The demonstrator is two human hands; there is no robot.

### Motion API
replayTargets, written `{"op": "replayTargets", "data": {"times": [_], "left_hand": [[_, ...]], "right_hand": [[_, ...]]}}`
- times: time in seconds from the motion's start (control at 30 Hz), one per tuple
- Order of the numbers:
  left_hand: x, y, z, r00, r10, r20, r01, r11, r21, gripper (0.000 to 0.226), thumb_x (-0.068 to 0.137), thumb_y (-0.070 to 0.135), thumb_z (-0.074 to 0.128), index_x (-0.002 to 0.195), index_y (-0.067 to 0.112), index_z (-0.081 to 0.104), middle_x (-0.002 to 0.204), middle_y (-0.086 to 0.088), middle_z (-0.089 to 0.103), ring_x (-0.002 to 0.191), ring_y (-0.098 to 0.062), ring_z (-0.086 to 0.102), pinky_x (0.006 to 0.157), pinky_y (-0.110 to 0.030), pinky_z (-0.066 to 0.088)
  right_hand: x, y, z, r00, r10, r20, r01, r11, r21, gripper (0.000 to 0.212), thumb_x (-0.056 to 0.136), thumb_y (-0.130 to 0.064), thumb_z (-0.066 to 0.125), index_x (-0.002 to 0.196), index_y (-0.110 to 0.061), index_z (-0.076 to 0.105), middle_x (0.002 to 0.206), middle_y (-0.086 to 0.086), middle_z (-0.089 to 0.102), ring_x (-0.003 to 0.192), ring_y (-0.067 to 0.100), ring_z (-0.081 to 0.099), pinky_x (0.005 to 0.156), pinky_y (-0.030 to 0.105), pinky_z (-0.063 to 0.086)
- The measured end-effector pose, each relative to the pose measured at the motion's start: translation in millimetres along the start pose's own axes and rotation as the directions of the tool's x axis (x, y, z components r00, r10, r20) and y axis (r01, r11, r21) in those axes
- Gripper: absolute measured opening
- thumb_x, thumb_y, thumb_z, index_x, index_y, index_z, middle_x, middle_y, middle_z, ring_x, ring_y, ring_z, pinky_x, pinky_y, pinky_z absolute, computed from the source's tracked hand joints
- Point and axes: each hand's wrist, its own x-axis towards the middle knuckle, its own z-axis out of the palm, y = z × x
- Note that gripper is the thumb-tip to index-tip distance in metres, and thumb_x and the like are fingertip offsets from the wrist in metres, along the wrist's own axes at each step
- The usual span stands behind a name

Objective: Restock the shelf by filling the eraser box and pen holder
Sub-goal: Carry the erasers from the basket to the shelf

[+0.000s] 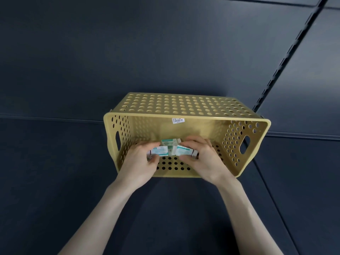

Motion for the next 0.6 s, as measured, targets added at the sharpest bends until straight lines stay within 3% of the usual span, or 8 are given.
{"op": "replayTargets", "data": {"times": [0.13,0.23,0.4,0.6], "left_hand": [[0,-2,0,1.000,-0.011,0.021,0.011,1.000,0.017,0.038,0.092,0.016,0.056,0.130,0.021,0.057,0.119,0.001,0.055,0.113,-0.015,0.051,0.100,-0.028,0.039],[0,-3,-1,1.000,-0.024,0.008,0.024,1.000,-0.012,0.039,0.088,0.013,0.062,0.126,0.021,0.060,0.111,0.005,0.050,0.104,-0.011,0.052,0.094,-0.021,0.037],[2,-3,-2,0.993,-0.114,0.008,0.114,0.991,-0.069,0.041,0.078,0.015,0.074,0.118,0.020,0.065,0.115,-0.001,0.056,0.108,-0.016,0.056,0.100,-0.032,0.041],[14,13,5,0.999,-0.022,0.026,0.026,0.985,-0.171,0.029,0.080,0.012,0.072,0.107,0.020,0.065,0.112,0.005,0.048,0.101,-0.008,0.051,0.096,-0.020,0.034]], "right_hand": [[-1,2,3,0.998,0.011,0.058,-0.010,1.000,-0.017,0.036,0.086,-0.021,0.065,0.122,-0.025,0.061,0.121,-0.008,0.050,0.118,0.013,0.040,0.099,0.023,0.030],[-2,0,2,0.998,0.038,0.057,-0.039,0.999,0.017,0.040,0.080,-0.020,0.072,0.117,-0.029,0.062,0.114,-0.007,0.046,0.112,0.010,0.042,0.098,0.021,0.032],[-2,1,-9,0.993,0.115,-0.039,-0.112,0.990,0.082,0.049,0.075,-0.013,0.076,0.119,-0.023,0.058,0.101,-0.004,0.050,0.082,0.003,0.050,0.072,0.003,0.037],[-8,16,-25,0.971,0.189,-0.147,-0.185,0.982,0.043,0.039,0.078,-0.012,0.074,0.115,-0.019,0.062,0.109,-0.001,0.052,0.097,0.013,0.054,0.088,0.022,0.042]]}}
